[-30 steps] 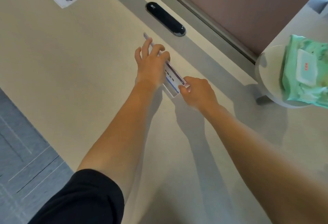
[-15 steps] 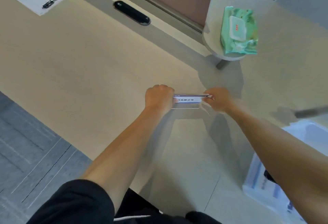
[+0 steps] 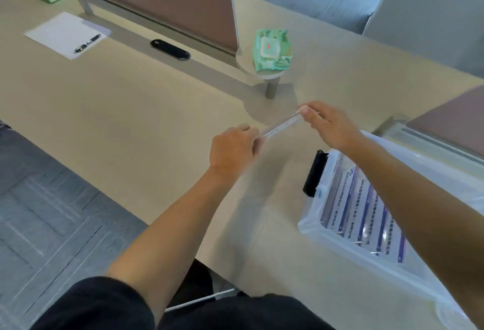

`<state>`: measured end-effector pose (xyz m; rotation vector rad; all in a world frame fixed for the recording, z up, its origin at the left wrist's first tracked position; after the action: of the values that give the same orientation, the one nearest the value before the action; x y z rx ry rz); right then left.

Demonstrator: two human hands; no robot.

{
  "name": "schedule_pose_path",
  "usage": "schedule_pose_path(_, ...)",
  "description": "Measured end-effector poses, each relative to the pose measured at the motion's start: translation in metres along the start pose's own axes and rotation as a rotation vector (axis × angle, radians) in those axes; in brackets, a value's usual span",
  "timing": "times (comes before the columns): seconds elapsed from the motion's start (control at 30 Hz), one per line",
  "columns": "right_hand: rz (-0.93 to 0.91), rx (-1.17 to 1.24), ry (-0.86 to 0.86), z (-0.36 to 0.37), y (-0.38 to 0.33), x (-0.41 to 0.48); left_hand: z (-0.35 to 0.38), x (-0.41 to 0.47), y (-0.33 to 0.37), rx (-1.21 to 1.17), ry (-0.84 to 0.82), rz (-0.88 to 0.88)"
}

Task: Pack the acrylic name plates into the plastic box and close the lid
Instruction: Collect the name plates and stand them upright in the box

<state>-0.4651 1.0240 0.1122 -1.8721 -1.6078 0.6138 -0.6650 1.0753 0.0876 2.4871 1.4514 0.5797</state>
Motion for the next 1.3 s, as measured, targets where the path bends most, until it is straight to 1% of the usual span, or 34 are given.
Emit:
schedule_pose_path(0.1,0.06,0.127,0.101,-0.021,-0.006,-0.032,-0.019,-0.015,0.039,-0.048,0.045,0.006)
schedule_pose_path(0.2,0.213,0.453,0.233,-0.029,-0.007,-0.061,-0.029,-0.027,0.075,-0.033,0.034,0.018)
schedule_pose_path(0.23,0.231,0.549,0.282,-0.033,-0.011,-0.071,-0.032,-0.031,0.085,-0.035,0.034,0.022)
schedule_pose_path(0.3,0.221,0.636,0.373,-0.042,-0.016,-0.088,-0.041,-0.043,0.103,-0.087,0.043,0.055)
schedule_pose_path(0.37,0.208,0.656,0.468,-0.053,-0.021,-0.105,-0.046,-0.055,0.116,-0.177,0.012,0.093)
schedule_pose_path(0.43,0.201,0.608,0.532,-0.064,-0.026,-0.12,-0.047,-0.064,0.122,-0.267,-0.088,0.13)
schedule_pose_path(0.47,0.208,0.565,0.55,-0.069,-0.029,-0.128,-0.047,-0.07,0.125,-0.314,-0.172,0.162)
schedule_pose_path(0.53,0.234,0.521,0.593,-0.079,-0.034,-0.144,-0.043,-0.086,0.127,-0.408,-0.388,0.247)
schedule_pose_path(0.6,0.248,0.542,0.62,-0.089,-0.038,-0.163,-0.039,-0.111,0.125,-0.499,-0.584,0.322)
schedule_pose_path(0.63,0.257,0.543,0.629,-0.094,-0.039,-0.172,-0.038,-0.123,0.124,-0.522,-0.635,0.357)
schedule_pose_path(0.67,0.272,0.543,0.633,-0.098,-0.039,-0.182,-0.039,-0.133,0.126,-0.531,-0.652,0.406)
schedule_pose_path(0.77,0.368,0.578,0.671,-0.108,-0.032,-0.211,-0.044,-0.154,0.142,-0.569,-0.556,0.547)
schedule_pose_path(0.83,0.419,0.588,0.688,-0.114,-0.026,-0.23,-0.047,-0.16,0.157,-0.591,-0.499,0.601)
schedule_pose_path(0.97,0.442,0.611,0.713,-0.132,-0.012,-0.261,-0.047,-0.165,0.184,-0.56,-0.452,0.692)
schedule_pose_path(1.03,0.43,0.63,0.716,-0.141,-0.002,-0.272,-0.045,-0.167,0.199,-0.562,-0.451,0.721)
schedule_pose_path(1.13,0.373,0.605,0.664,-0.153,0.017,-0.28,-0.039,-0.169,0.226,-0.561,-0.432,0.733)
schedule_pose_path(1.2,0.316,0.597,0.622,-0.165,0.029,-0.28,-0.033,-0.165,0.248,-0.552,-0.399,0.755)
schedule_pose_path(1.3,0.249,0.58,0.578,-0.189,0.058,-0.279,-0.017,-0.158,0.289,-0.475,-0.333,0.801)
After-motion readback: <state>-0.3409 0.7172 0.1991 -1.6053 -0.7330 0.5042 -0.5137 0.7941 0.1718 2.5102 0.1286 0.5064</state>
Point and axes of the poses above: each hand's wrist, its own x-axis towards the middle knuckle, its own z-axis out of the palm, y = z × x, the point moved 7 cm from there along x, towards the middle knuckle, and after that the axes turned 9 degrees about -z, right-handed, at the moved point
